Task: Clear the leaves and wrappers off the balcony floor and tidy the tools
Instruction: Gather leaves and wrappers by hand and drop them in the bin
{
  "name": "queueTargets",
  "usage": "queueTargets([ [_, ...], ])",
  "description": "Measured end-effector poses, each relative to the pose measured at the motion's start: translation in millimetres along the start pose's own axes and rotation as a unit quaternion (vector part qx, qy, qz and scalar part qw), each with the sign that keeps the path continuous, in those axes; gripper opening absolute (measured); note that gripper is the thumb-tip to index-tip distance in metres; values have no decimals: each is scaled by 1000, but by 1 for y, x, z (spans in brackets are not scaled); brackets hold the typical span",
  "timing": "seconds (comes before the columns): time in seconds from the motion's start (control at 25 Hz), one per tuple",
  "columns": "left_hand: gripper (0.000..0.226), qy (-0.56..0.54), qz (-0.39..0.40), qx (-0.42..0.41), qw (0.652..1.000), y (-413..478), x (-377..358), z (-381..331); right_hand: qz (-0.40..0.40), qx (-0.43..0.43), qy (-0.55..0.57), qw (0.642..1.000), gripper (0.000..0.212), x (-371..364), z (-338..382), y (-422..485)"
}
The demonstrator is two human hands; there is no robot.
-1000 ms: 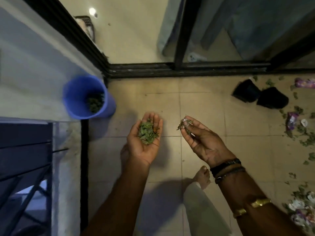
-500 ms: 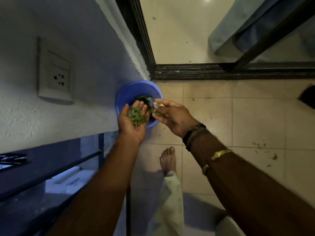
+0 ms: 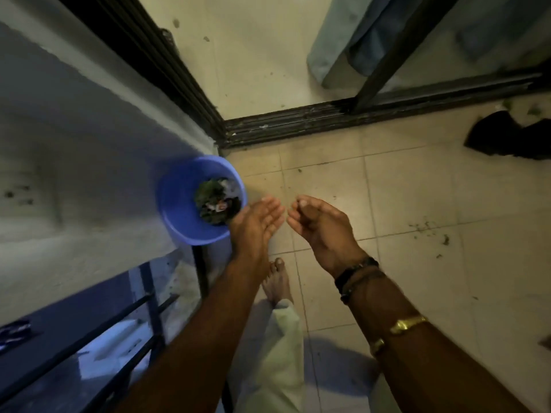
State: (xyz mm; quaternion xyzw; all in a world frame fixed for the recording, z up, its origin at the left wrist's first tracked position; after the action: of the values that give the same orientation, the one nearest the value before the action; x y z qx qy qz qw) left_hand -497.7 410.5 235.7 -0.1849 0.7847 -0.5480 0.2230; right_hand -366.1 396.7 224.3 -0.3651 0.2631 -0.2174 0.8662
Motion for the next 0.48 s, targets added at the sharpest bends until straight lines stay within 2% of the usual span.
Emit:
queueTargets([
  [0.2,8,161,53,22,985,-13,-89,114,-101,64,55,991,21,152,57,-23],
  [0.36,15,308,70,12,949,13,-149,222,-205,101,25,973,17,297,69,-13],
  [0.44,18,421,50,-49,904,54,-172,283,-258,112,-31,959,20,378,61,13],
  [0.48,24,494,42,-93,863,80,-182,311,-272,123,-73,952,22,415,53,32],
])
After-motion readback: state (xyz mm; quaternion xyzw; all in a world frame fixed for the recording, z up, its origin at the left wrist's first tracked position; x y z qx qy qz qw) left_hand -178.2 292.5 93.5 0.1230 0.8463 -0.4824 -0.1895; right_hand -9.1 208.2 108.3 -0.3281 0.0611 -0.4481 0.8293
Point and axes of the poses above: each hand's wrist, its own y-axis towards the middle knuckle, its own x-axis out of the back of the hand, z = x × y, the point moved 4 cm from there along y, towards the middle knuckle, and after that the axes turned 13 degrees about x, right-handed, at the moved point
